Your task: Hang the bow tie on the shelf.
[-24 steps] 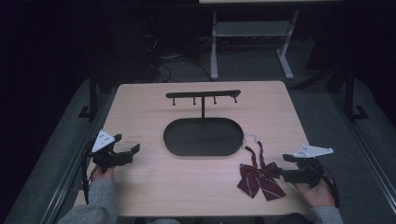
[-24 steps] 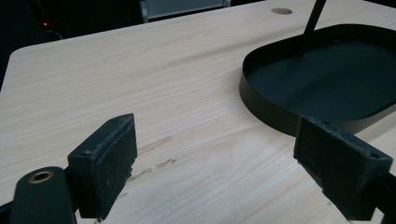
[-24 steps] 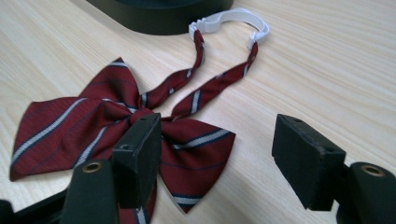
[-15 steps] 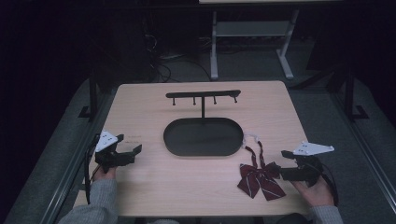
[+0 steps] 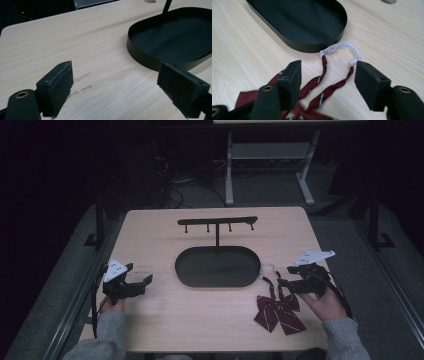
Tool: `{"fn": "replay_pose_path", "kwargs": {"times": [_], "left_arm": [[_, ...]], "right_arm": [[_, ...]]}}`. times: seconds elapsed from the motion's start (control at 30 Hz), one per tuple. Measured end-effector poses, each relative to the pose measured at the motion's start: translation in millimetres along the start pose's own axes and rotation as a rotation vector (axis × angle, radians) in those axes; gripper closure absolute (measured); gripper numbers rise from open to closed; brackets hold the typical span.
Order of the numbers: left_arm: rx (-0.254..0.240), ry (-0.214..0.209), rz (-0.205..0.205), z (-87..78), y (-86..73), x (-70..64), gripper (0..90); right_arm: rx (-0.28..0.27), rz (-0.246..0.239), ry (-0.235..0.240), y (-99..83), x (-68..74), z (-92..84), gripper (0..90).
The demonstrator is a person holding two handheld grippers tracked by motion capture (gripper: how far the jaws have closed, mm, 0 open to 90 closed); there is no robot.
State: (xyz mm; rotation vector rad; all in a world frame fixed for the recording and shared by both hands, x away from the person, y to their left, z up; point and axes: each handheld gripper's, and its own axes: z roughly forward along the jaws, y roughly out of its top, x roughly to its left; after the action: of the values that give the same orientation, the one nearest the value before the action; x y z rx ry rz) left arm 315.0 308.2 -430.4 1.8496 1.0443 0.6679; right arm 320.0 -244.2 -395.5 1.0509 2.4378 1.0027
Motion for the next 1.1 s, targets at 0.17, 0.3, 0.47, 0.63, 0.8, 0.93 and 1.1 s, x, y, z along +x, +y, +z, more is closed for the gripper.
{"fn": "replay_pose_path", "kwargs": {"times": [0.17,0.3,0.47,0.63,0.8,0.93,1.1], "left_arm": [[0.006,-0.001,0.004,0.0,0.1,-0.8,13.0],[0.003,0.0,0.006,-0.5,0.7,-0.2,13.0],[0.009,0.002,0.005,0.6,0.8,0.3,13.0],[0.014,0.004,0.01,1.0,1.2,0.0,13.0],[0.011,0.004,0.009,0.7,1.6,0.3,13.0],[0.017,-0.002,0.012,1.0,1.9,-0.4,13.0],[0.011,-0.002,0.013,0.5,2.0,-0.6,13.0]], "right_arm": [[0.064,0.009,0.0,5.1,-12.9,19.1,43.1],[0.107,0.019,0.0,5.7,-21.7,39.4,46.5],[0.175,0.048,-0.005,2.7,-29.7,58.8,49.8],[0.22,0.059,-0.022,0.4,-33.6,70.3,57.2],[0.239,0.057,-0.034,-3.2,-34.7,76.6,69.9],[0.246,0.064,-0.047,-4.0,-33.5,77.7,80.6],[0.252,0.098,-0.037,-4.8,-35.5,74.8,87.3]]}}
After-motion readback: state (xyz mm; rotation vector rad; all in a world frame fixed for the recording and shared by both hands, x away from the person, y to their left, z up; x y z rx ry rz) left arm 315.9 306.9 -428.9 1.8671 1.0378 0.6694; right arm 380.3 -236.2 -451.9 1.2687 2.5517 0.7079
